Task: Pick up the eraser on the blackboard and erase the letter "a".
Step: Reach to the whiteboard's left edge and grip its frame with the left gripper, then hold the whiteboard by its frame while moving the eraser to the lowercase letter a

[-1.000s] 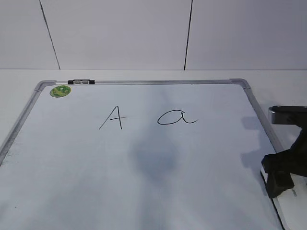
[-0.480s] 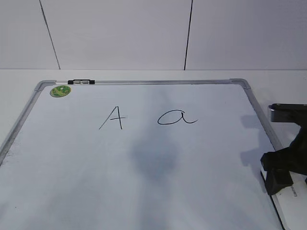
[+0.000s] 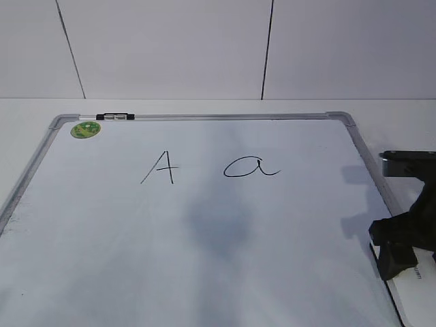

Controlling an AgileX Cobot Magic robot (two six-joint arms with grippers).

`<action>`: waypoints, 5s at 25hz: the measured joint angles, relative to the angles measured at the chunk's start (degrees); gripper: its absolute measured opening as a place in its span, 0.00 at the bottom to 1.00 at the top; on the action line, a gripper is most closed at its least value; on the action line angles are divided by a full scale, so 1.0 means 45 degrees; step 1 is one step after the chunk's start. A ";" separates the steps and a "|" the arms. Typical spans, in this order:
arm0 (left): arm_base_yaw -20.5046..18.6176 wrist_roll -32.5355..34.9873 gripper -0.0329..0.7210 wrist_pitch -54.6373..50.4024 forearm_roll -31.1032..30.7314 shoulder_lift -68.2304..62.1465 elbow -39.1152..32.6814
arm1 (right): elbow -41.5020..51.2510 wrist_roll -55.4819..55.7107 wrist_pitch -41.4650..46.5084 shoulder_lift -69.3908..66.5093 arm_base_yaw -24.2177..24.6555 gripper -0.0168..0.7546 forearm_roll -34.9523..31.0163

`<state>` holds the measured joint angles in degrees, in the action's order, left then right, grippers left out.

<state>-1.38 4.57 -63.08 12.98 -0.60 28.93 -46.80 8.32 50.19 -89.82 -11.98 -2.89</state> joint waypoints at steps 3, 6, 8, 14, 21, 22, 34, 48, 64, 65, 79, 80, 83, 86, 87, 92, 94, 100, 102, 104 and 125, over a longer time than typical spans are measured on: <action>0.0000 0.0000 0.36 0.0000 0.0000 0.0000 0.0000 | 0.0000 -0.0026 0.0000 0.0000 0.0000 0.77 0.0000; 0.0000 0.0000 0.36 0.0000 0.0000 0.0000 0.0000 | 0.0000 -0.0026 0.0000 0.0000 0.0000 0.76 0.0000; 0.0000 0.0000 0.36 0.0000 0.0000 0.0000 0.0000 | -0.0081 -0.0026 0.0135 0.0000 0.0000 0.76 0.0000; 0.0000 0.0000 0.36 0.0000 0.0000 0.0000 0.0000 | -0.1229 -0.0026 0.1071 -0.0018 0.0000 0.76 0.0049; 0.0000 0.0000 0.36 0.0000 0.0000 0.0000 0.0000 | -0.1639 -0.0026 0.1911 -0.0018 0.0000 0.76 0.0049; 0.0000 0.0000 0.36 0.0000 0.0000 0.0000 0.0000 | -0.1703 -0.0026 0.2113 -0.0018 0.0000 0.76 0.0049; 0.0000 0.0000 0.37 0.1989 -0.0031 -0.2631 0.0707 | -0.3414 -0.0046 0.4097 -0.0018 0.0000 0.76 -0.0226; 0.0130 0.0209 0.37 0.2314 0.0280 -1.4990 0.5257 | -0.4129 -0.0147 0.4286 -0.0018 0.0000 0.76 -0.0474; 0.0130 0.0941 0.37 0.2204 -0.1452 -2.2709 0.9332 | -0.4157 -0.0227 0.4286 -0.0018 0.0000 0.76 -0.0474; 0.0130 0.1042 0.37 0.2376 -0.1527 -2.2822 0.9332 | -0.4157 -0.0227 0.4286 -0.0018 0.0000 0.76 -0.0474; 0.0130 0.1303 0.37 0.3610 -0.1410 -2.4110 0.9361 | -0.4157 -0.0253 0.4263 -0.0018 0.0000 0.76 -0.0474; 0.0130 0.1300 0.37 0.3612 -0.1410 -2.4110 0.9361 | -0.4157 -0.0253 0.4263 -0.0018 0.0000 0.76 -0.0474; 0.0130 0.1309 0.36 0.3692 -0.1410 -2.4124 0.9361 | -0.4157 -0.0253 0.4240 -0.0018 0.0000 0.76 -0.0474; 0.0130 0.1309 0.36 0.3871 -0.1410 -2.4124 0.9361 | -0.4157 -0.0253 0.4240 -0.0018 0.0000 0.76 -0.0474; 0.0130 0.1309 0.36 0.3930 -0.1410 -2.4124 0.9361 | -0.4157 -0.0253 0.4240 -0.0018 0.0000 0.76 -0.0474; 0.0130 0.1309 0.35 0.3954 -0.1410 -2.4124 0.9361 | -0.4157 -0.0275 0.4240 -0.0018 0.0000 0.76 -0.0474; 0.0130 0.1309 0.35 0.3954 -0.1410 -2.4124 0.9361 | -0.4157 -0.0275 0.4240 -0.0018 0.0000 0.76 -0.0474; 0.0130 0.1309 0.35 0.4023 -0.1410 -2.4225 0.9361 | -0.4157 -0.0275 0.4240 -0.0018 0.0000 0.76 -0.0474; 0.0130 0.1309 0.35 0.4023 -0.1410 -2.4456 0.9361 | -0.4157 -0.0275 0.4240 -0.0018 0.0000 0.76 -0.0474; 0.0130 0.1309 0.35 0.4023 -0.1385 -2.4649 0.9361 | -0.4157 -0.0275 0.4240 -0.0018 0.0000 0.76 -0.0474; 0.0130 0.1160 0.09 0.4001 -0.1154 -2.4702 0.9464 | -0.4157 -0.0252 0.4104 -0.0018 0.0000 0.76 -0.0726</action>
<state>-0.79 9.79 -45.07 7.79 -111.76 71.52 -65.51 7.18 68.65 -89.90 -11.98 -6.16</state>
